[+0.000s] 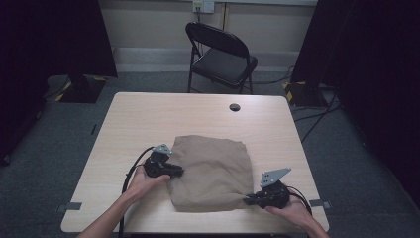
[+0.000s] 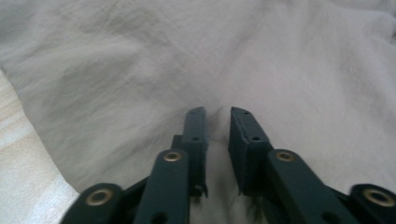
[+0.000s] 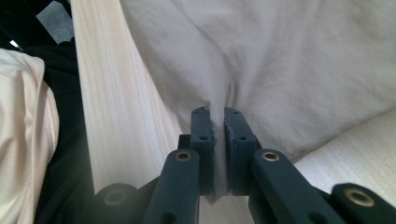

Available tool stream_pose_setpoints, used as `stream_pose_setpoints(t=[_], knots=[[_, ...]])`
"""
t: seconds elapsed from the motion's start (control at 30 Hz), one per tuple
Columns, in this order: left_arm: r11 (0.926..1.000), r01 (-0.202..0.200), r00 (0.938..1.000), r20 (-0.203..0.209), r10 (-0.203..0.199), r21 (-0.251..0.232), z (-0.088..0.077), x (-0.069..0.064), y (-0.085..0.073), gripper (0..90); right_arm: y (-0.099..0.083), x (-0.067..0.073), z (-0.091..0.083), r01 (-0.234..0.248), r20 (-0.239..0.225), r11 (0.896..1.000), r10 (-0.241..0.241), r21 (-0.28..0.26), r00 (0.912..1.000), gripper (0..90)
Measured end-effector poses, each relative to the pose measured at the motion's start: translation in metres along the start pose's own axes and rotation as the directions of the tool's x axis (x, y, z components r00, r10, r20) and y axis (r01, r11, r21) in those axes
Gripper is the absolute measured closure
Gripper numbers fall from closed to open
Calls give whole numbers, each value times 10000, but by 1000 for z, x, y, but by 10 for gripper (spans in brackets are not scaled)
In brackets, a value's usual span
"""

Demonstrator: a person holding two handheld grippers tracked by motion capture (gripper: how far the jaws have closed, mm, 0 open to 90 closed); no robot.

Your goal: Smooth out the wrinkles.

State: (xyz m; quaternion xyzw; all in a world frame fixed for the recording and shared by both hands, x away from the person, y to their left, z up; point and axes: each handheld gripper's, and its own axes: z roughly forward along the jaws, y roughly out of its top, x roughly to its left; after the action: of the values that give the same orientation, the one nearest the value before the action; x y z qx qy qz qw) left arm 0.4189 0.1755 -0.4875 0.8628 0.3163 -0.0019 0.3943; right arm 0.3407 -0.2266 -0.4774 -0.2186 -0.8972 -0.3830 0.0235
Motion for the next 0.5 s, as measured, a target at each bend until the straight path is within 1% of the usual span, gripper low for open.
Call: stream_pose_setpoints(t=[0.1,0.13,0.17,0.2,0.23,0.27,0.3,0.33,0.4,0.43,0.47,0.5], knots=[[9992,-243,9991,343,254,-317,-10,-11,2,719,-1,0,1,-56,2,10000,56,32,10000,841],[9976,-380,9970,650,417,-571,-16,-19,3,711,-1,0,2,-74,5,10000,74,34,10000,841],[9948,-634,9940,834,701,-800,-23,-28,3,701,-1,0,2,-105,11,9999,105,36,9999,841],[9932,-763,9914,998,849,-877,-26,-34,2,696,-2,0,2,-131,7,9999,131,38,9999,841],[9914,-900,9869,1250,1017,-954,-30,-41,0,690,-2,0,2,-140,5,9999,140,27,9999,841],[9894,-1090,9820,1438,1221,-959,-33,-48,-3,682,-2,0,2,-149,4,9999,149,17,9999,840],[9870,-1341,9781,1484,1462,-886,-36,-54,-7,675,-2,0,2,-161,7,9999,161,26,9999,840],[9859,-1448,9737,1652,1570,-838,-37,-59,-12,668,-2,1,2,-151,35,9999,151,33,9999,840],[9850,-1645,9704,1705,1712,-528,-38,-63,-21,633,-2,1,2,-135,60,9999,135,43,9999,839],[9838,-1745,9673,1799,1790,-404,-38,-64,-25,608,-2,1,2,-140,62,9999,139,41,9999,839],[9822,-1839,9678,1675,1878,-388,-38,-64,-29,592,-2,1,3,-150,58,9999,150,45,9999,838],[9813,-1883,9653,1764,1926,-411,-38,-63,-31,562,-2,1,3,-159,67,9999,159,56,9999,838]])
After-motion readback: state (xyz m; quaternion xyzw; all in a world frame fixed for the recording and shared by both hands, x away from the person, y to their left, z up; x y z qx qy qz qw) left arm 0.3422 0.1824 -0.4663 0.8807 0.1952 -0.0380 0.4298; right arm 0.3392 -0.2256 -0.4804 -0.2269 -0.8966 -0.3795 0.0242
